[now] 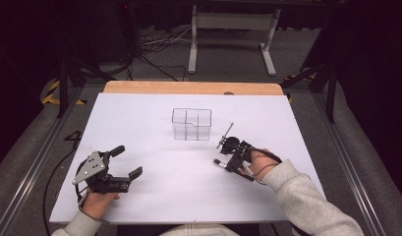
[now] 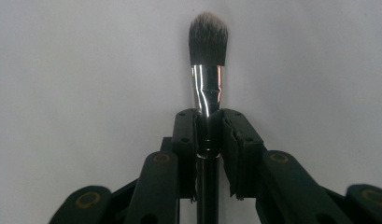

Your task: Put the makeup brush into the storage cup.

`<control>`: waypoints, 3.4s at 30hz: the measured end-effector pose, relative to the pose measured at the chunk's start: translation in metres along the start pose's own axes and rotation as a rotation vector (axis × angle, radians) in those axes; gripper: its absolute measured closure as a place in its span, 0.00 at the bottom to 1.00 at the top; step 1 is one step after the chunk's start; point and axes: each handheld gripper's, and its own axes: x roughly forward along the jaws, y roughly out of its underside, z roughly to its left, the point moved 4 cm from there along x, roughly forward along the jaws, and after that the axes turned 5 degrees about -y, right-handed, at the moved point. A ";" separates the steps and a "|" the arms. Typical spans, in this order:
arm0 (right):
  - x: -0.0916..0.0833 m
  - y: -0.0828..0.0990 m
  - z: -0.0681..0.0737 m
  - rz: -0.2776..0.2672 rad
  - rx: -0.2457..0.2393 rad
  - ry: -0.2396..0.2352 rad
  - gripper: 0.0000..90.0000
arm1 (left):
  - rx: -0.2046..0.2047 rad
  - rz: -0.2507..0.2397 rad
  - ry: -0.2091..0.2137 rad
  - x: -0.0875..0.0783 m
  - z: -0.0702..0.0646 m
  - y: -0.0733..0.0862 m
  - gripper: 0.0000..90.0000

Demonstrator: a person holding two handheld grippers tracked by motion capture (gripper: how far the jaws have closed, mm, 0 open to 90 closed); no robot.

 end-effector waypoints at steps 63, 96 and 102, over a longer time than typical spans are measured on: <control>-0.068 0.000 0.007 -0.541 -0.019 0.087 0.88 | 0.000 0.006 0.006 0.001 -0.001 0.001 0.04; -0.082 0.011 0.013 -0.949 -0.021 0.182 0.88 | 0.005 0.004 0.009 0.000 -0.001 0.000 0.04; -0.084 0.011 0.013 -1.003 -0.014 0.211 0.88 | 0.005 0.004 0.009 0.000 0.000 0.000 0.04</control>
